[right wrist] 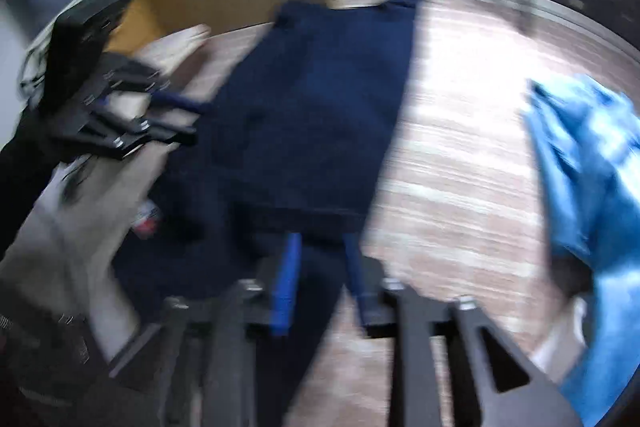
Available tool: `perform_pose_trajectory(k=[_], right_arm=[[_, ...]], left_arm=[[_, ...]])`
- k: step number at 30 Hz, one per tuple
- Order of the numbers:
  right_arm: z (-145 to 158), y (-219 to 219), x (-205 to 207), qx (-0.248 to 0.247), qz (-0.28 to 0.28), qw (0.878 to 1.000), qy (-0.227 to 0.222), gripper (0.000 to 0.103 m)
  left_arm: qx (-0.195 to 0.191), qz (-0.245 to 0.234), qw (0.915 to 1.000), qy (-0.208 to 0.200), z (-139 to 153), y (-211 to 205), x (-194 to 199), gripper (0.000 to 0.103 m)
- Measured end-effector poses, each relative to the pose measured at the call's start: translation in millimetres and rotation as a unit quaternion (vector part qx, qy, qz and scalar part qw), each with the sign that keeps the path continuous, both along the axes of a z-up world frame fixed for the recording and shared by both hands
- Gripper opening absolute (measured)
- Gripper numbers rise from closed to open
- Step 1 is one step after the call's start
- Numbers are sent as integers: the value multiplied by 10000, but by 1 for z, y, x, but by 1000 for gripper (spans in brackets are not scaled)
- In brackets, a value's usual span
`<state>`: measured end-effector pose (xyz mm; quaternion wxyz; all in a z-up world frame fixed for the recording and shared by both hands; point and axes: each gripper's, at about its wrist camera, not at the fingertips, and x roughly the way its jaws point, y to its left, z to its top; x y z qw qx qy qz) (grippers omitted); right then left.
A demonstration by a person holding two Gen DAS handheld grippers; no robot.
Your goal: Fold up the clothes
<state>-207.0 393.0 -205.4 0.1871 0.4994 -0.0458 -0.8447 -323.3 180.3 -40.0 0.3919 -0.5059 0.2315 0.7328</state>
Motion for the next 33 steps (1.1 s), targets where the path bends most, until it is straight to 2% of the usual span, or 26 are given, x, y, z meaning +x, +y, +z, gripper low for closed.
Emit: perform_pose_trajectory(k=[2,5,7,14,17,19,23,26,28,30,32,33], right_arm=[[-5,-18,-7,372,296,9988,88,54],[-17,-14,-21,638,129,9978,-100,54],[-22,-5,-25,493,-60,9986,-192,54],[-40,-8,-34,388,-256,9980,-421,54],[-40,-10,-36,359,-236,9982,-424,54],[-39,-11,-35,382,-214,9982,-416,54],[-36,-7,-29,460,-200,9980,-374,54],[-34,-1,-24,575,-242,9976,-315,51],[-33,2,-22,654,-287,9970,-287,48],[-33,1,-23,838,-356,9954,-284,41],[-31,1,-24,695,-327,9963,-378,28],[-31,2,-25,607,-309,9968,-411,29]], left_arm=[[-91,43,9999,7,-7,-15,13,47],[-362,325,9987,-124,-28,-35,18,50],[-435,496,9977,-161,-42,-40,19,50],[-175,589,9977,-296,-62,-42,15,49],[-147,662,9972,-324,-66,-42,13,37],[41,696,9968,-393,-64,-44,12,9],[50,720,9970,-271,-58,-47,17,5],[217,795,9964,-193,-44,-54,21,5],[265,869,9956,-243,-50,-58,16,5],[75,905,9954,-309,-60,-55,12,6],[2,937,9950,-352,-66,-52,8,5],[67,936,9952,-280,-62,-51,10,5]])
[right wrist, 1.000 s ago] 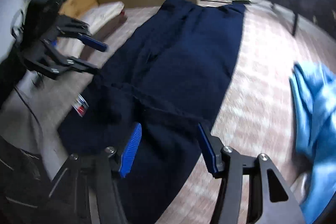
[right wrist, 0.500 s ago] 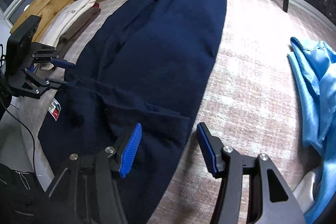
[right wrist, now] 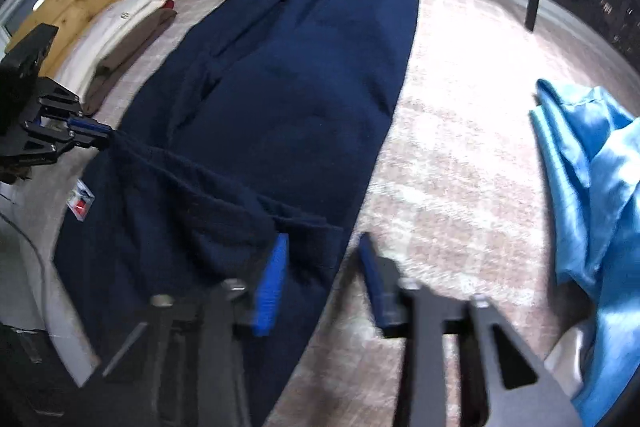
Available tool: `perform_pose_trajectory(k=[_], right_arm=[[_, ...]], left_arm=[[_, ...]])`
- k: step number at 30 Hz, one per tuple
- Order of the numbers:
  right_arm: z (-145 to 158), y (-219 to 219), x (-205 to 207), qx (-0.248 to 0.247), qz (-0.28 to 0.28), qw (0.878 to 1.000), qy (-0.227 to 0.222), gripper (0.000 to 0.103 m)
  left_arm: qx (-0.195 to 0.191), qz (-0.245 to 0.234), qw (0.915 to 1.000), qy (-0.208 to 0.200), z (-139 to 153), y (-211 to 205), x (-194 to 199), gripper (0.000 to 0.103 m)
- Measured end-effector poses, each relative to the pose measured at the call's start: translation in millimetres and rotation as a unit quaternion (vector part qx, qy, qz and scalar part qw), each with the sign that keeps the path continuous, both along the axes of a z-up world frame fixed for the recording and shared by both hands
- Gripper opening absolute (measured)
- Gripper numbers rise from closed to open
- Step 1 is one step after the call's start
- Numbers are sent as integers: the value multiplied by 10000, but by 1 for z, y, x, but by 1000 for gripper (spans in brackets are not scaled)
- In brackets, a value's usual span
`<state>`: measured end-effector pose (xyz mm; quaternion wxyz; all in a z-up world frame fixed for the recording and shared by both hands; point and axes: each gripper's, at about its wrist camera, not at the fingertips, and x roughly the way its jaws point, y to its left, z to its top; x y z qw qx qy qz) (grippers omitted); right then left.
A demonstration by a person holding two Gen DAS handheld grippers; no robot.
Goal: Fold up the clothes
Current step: 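Release the navy garment with both tools and move them back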
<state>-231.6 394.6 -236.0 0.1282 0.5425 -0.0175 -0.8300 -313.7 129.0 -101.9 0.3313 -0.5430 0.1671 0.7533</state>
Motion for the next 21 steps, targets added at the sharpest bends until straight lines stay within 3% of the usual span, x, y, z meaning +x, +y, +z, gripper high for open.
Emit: perform_pose_trajectory(k=[1,2,5,8,12,13,16,21], right_arm=[[0,1,0,-83,11,10000,-17,30],[0,1,-1,-83,2,10000,-31,37],[-3,-2,-4,22,-40,10000,-70,37],[-3,-6,-4,256,-38,9996,-70,27],[8,-2,-2,604,-431,9972,53,31],[12,-2,-1,701,-517,9961,104,31],[30,-7,9,170,-414,9986,278,31],[32,-4,44,-333,-573,9978,14,45]], left_arm=[[57,4,10000,63,4,0,1,5],[94,25,9999,30,4,0,1,5],[-6,36,10000,59,6,4,8,5],[34,79,9998,165,9,5,14,5],[-360,598,9975,73,-9,-9,1,11],[-269,715,9970,127,-3,-13,1,11],[13,948,9954,166,17,-23,12,28],[480,1078,9911,-610,15,-35,71,37]])
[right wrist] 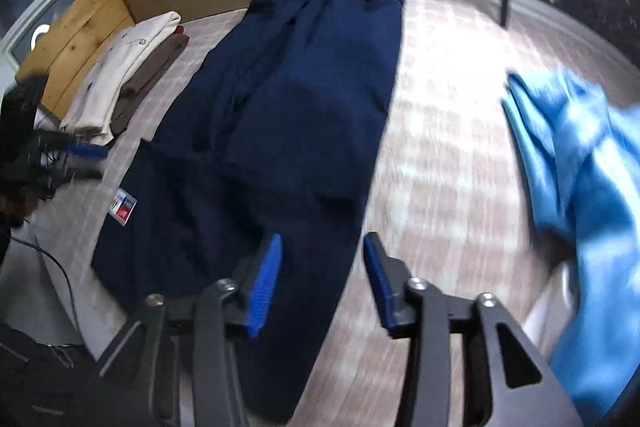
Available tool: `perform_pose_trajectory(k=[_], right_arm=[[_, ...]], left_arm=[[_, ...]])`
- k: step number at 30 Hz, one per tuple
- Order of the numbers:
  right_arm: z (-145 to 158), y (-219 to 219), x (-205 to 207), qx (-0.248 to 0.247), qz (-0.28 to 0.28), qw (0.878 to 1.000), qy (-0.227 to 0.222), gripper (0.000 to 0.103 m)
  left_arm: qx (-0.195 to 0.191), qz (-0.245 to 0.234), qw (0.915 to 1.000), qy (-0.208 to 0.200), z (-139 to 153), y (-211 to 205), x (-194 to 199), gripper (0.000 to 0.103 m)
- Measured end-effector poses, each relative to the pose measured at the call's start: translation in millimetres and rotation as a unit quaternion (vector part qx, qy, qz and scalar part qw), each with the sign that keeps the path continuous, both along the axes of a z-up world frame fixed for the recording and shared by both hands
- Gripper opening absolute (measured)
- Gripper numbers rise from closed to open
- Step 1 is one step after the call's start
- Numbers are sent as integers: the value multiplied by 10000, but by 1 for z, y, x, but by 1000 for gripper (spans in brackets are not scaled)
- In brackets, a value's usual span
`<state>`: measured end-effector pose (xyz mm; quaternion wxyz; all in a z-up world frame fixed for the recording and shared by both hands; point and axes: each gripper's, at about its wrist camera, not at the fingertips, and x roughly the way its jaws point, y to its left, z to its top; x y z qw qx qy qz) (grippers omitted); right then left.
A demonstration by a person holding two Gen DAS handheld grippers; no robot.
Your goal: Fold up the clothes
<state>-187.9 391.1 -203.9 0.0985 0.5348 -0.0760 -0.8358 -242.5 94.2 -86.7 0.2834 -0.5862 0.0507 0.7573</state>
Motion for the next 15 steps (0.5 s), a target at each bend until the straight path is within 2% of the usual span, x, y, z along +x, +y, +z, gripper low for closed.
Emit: perform_pose_trajectory(k=[2,4,7,10,11,12,13,14,15], right_arm=[[-8,6,23,-468,-227,9984,-220,45],[-17,5,43,-702,-469,9956,-417,45],[-28,2,68,-829,-524,9937,-542,45],[-41,-10,68,-836,-464,9934,-634,45],[-43,-14,67,-845,-440,9935,-630,45],[-43,-17,68,-833,-415,9938,-605,45],[-43,-20,68,-806,-387,9943,-577,42],[-44,-23,69,-780,-359,9948,-548,28],[-42,-24,69,-749,-346,9952,-520,8]], left_arm=[[183,93,9993,-317,-10,1,25,37],[380,211,9974,-583,-22,4,45,37],[595,509,9933,-848,-41,7,60,34],[1103,942,9850,-936,-30,6,54,32],[1162,1044,9833,-935,-30,5,52,28],[1142,1139,9832,-855,-30,4,51,12],[1101,1167,9837,-807,-30,5,52,2],[1072,1141,9846,-774,-30,8,52,1],[1031,1066,9866,-677,-27,12,54,0]])
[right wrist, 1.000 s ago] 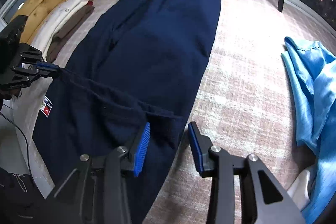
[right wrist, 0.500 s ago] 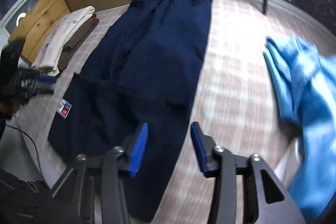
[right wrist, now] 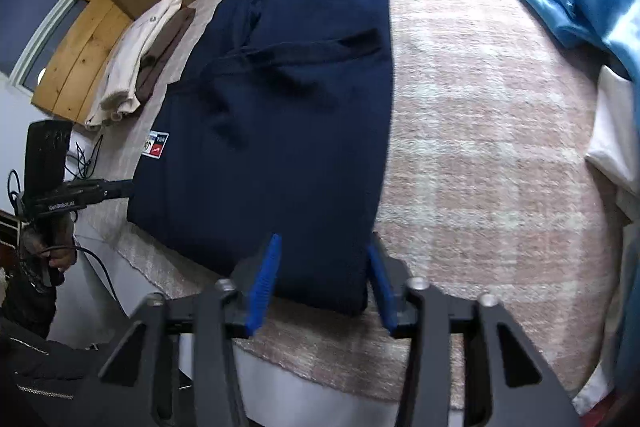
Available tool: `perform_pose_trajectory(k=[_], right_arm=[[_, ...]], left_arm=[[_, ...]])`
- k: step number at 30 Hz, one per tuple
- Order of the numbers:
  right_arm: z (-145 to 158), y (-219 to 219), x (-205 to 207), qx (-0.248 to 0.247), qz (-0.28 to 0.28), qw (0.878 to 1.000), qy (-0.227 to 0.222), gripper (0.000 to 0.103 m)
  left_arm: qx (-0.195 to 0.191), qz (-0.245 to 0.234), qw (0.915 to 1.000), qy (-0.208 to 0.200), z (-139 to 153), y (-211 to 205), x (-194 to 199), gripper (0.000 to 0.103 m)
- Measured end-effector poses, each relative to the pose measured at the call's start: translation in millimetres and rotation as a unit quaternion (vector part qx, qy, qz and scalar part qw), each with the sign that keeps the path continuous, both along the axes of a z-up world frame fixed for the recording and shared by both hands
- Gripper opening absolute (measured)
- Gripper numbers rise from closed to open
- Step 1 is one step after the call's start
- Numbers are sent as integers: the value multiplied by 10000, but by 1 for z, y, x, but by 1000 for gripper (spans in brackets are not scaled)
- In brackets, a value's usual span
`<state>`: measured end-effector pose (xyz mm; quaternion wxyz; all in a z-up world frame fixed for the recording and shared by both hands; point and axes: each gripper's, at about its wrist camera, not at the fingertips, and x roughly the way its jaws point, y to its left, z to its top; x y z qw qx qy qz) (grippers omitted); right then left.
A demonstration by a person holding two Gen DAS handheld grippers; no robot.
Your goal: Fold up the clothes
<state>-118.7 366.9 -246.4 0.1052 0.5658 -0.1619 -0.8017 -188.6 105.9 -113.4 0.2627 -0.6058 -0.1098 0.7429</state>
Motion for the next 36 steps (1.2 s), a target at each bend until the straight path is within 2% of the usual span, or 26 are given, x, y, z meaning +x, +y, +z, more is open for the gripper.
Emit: perform_pose_trajectory(k=[2,4,6,7,9,11,13,15,17,19,21,22,24,26,27,29,33,36], right_arm=[[5,3,2,71,-40,9999,73,6],[5,13,6,98,-229,9997,67,6],[-3,16,5,23,-309,9995,-74,7],[0,15,4,185,-308,9994,-28,9],[13,10,3,599,-266,9978,51,22],[37,9,0,739,-258,9962,391,23],[54,8,-14,473,-122,9960,747,23],[65,5,-35,206,24,9943,1045,23],[54,0,-64,248,123,9948,982,23],[39,-5,-93,341,213,9955,860,23],[29,-1,-99,459,147,9964,699,24],[24,3,-100,520,95,9967,614,22],[21,11,-99,609,-50,9973,408,27],[37,20,-88,517,-228,9981,258,27],[50,24,-80,355,-251,9985,332,27],[83,28,-62,222,-251,9982,504,31],[158,40,-34,282,-227,9945,987,50],[207,53,-28,372,-273,9890,1406,50]], left_arm=[[-106,-170,9995,250,9,4,5,0],[-245,-145,9991,326,10,-5,10,1],[-298,-96,9995,17,-3,-25,7,1],[-443,-143,9989,29,-5,-23,6,0],[-786,-239,9964,230,2,-25,7,0],[-809,-194,9954,486,20,-26,2,8],[-718,-251,9936,832,37,-22,-7,20],[-691,-460,9901,1132,46,-14,-18,22],[-667,-669,9874,1269,43,1,-37,22],[-621,-749,9879,1207,30,12,-57,23],[-708,-709,9878,1196,17,7,-70,22],[-746,-691,9878,1181,12,4,-75,30],[-769,-691,9892,1037,12,-2,-80,28],[-995,-571,9895,883,21,-9,-79,28],[-955,-552,9899,893,32,-15,-76,28],[-756,-487,9900,1089,65,-30,-68,29],[-617,-289,9857,1541,135,-58,-67,45],[-672,-96,9794,1901,176,-81,-79,46]])
